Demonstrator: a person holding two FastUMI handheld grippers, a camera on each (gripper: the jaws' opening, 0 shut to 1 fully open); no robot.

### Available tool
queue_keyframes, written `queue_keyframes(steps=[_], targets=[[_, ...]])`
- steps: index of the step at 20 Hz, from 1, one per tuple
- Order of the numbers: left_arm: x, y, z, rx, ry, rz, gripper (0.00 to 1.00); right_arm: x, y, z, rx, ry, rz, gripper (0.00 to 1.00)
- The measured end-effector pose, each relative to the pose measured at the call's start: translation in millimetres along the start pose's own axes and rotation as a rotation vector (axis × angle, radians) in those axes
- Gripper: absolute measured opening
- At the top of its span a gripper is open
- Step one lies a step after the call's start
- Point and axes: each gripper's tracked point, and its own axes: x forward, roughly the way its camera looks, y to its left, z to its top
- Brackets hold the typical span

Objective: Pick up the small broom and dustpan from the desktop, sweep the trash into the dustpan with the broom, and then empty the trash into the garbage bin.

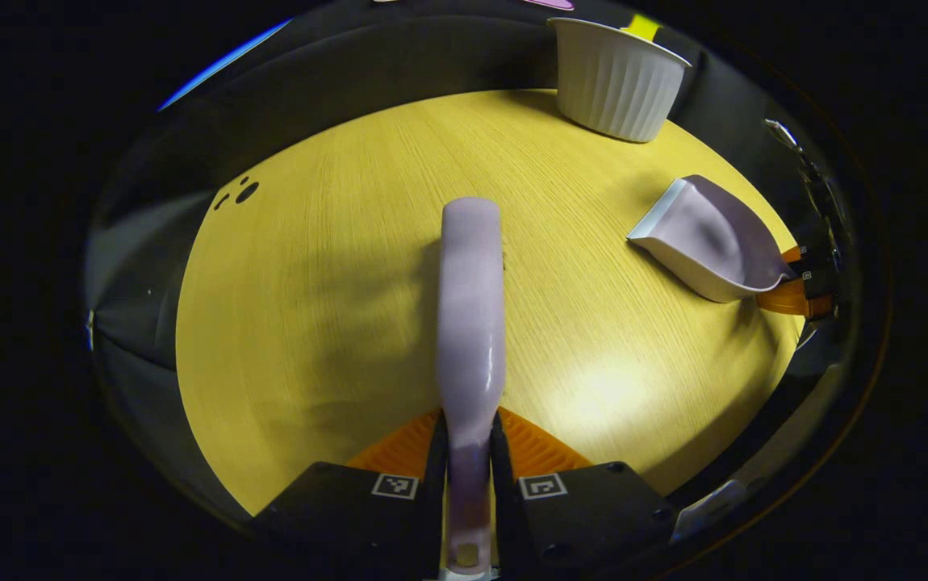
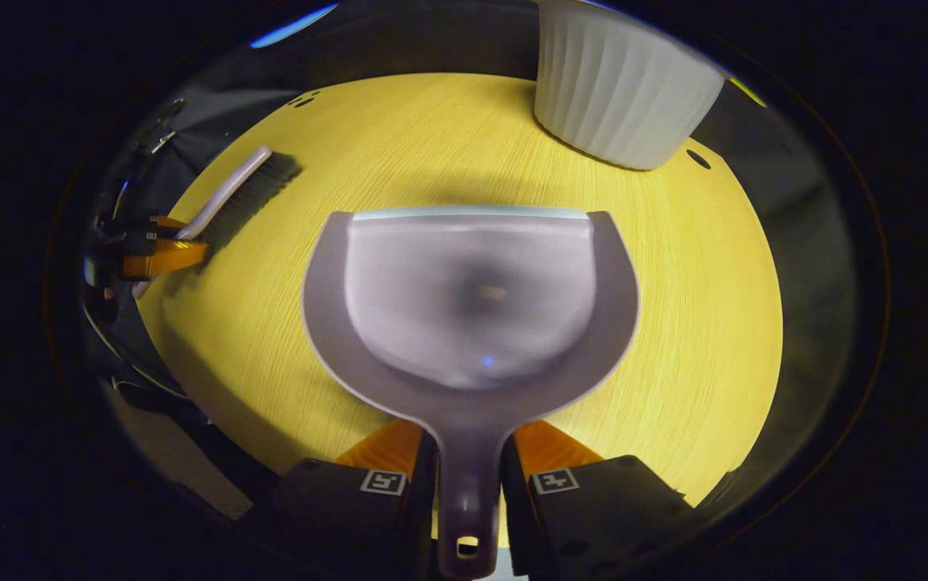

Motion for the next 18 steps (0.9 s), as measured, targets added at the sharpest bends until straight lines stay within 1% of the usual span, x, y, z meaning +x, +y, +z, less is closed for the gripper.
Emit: queue_keyframes(steps=[1,2,3,4,5,6,7,8,9,11,13,15,18], targets=[[0,1,-1,0.003,0.005,0.002,0.29,0,2,-2,0.0,0.004,0.005,0.38],[-1,0,-1,0.005,0.01,0.001,0.27,-3,3,-2,0.004,0.006,0.009,0.43],[-3,1,-3,0.01,0.012,0.004,0.33,-6,4,-2,0.008,0.003,0.014,0.45],[-5,3,-4,0.014,0.011,0.01,0.3,-12,4,-2,0.015,-0.004,0.019,0.46],[-9,4,-5,0.018,0.009,0.017,0.35,-19,4,-3,0.024,-0.012,0.027,0.46],[-15,6,-7,0.022,0.001,0.029,0.35,-29,4,-1,0.037,-0.027,0.034,0.45],[-26,7,-9,0.027,-0.012,0.037,0.33,-41,4,1,0.045,-0.046,0.039,0.45],[-36,7,-9,0.03,-0.031,0.043,0.39,-54,4,5,0.051,-0.072,0.04,0.45],[-46,8,-6,0.03,-0.058,0.05,0.4,-69,3,11,0.053,-0.109,0.04,0.45],[-69,10,7,0.022,-0.133,0.062,0.4,-101,5,31,0.057,-0.212,0.037,0.46],[-101,8,34,-0.003,-0.253,0.064,0.4,-136,8,57,0.037,-0.332,0.017,0.45],[-137,8,68,-0.031,-0.403,0.066,0.39,-175,15,89,-0.003,-0.47,-0.001,0.45],[-199,3,124,-0.051,-0.646,0.058,0.4,-227,25,128,-0.045,-0.633,-0.04,0.45]])
